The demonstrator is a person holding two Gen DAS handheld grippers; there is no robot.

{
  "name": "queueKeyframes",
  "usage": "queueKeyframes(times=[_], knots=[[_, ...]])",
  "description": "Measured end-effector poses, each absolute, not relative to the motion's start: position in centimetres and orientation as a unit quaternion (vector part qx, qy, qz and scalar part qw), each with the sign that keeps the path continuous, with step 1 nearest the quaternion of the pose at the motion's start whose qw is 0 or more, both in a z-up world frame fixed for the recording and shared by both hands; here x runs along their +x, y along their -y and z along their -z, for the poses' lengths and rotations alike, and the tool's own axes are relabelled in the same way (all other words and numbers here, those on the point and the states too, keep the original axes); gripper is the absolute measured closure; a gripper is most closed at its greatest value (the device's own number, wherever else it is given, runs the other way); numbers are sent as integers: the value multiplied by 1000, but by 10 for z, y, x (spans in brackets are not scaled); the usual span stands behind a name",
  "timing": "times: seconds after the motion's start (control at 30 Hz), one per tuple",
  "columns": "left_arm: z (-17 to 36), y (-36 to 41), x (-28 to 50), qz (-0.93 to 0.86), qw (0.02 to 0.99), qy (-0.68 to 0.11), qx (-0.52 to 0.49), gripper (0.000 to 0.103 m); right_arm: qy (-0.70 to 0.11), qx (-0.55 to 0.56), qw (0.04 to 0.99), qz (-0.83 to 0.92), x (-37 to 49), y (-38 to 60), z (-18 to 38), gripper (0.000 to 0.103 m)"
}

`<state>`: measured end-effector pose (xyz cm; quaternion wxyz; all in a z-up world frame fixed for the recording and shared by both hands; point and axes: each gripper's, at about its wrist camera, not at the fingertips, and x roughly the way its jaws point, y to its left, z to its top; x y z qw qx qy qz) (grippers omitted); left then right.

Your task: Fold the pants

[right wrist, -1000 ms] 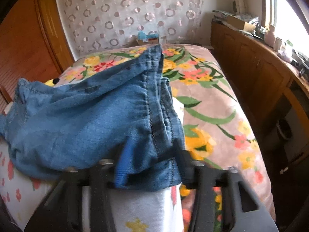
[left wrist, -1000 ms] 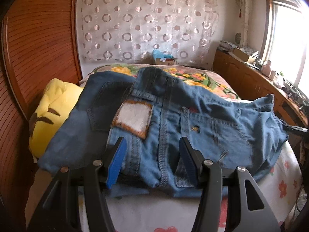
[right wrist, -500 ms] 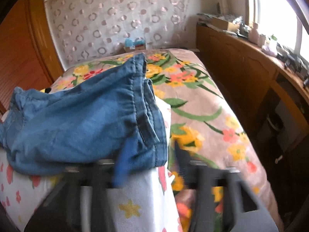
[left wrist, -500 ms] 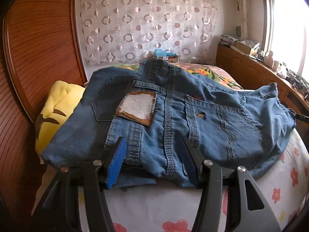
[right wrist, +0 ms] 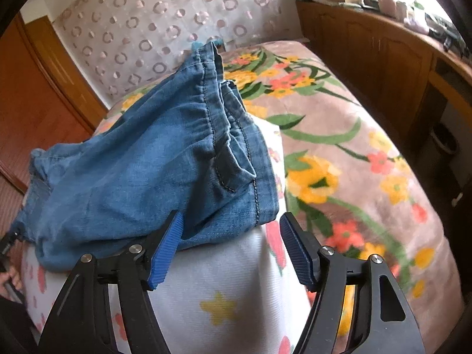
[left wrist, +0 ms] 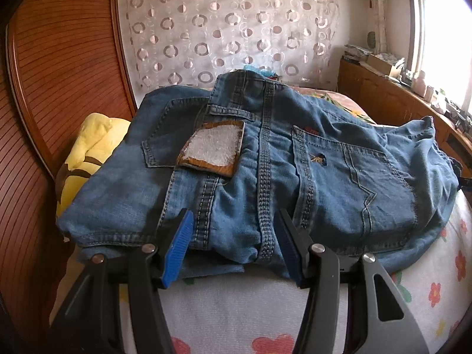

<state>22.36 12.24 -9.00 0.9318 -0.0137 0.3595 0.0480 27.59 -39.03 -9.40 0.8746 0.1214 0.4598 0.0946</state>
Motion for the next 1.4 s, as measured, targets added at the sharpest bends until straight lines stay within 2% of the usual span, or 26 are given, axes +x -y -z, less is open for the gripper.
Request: queueKeyframes(times=[0.47,0.57,0.63,0.7,0.73,0.9,1.23,1.4], knots=[[95,-122,225,-49,928,-369,-9,45,-442,127,882,-104,292,378,80,33],[92,-123,225,-44,928,-369,-16,45,-441,109,886,-91,296,374,82,49],[86,-127,221,-37,929,-367,-29,45,-437,97,890,-83,296,372,82,68],[77,-134,214,-29,934,-353,-49,45,-434,87,893,-79,295,370,82,82],[72,-137,210,-29,936,-346,-56,45,-435,83,893,-80,295,369,82,85],[61,-156,199,-46,942,-325,-69,45,-430,54,898,-78,294,361,82,86],[88,-171,218,-55,927,-363,-71,48,-418,52,903,-83,292,360,76,87],[90,-169,227,-42,926,-369,-74,64,-408,55,907,-89,291,359,70,87]])
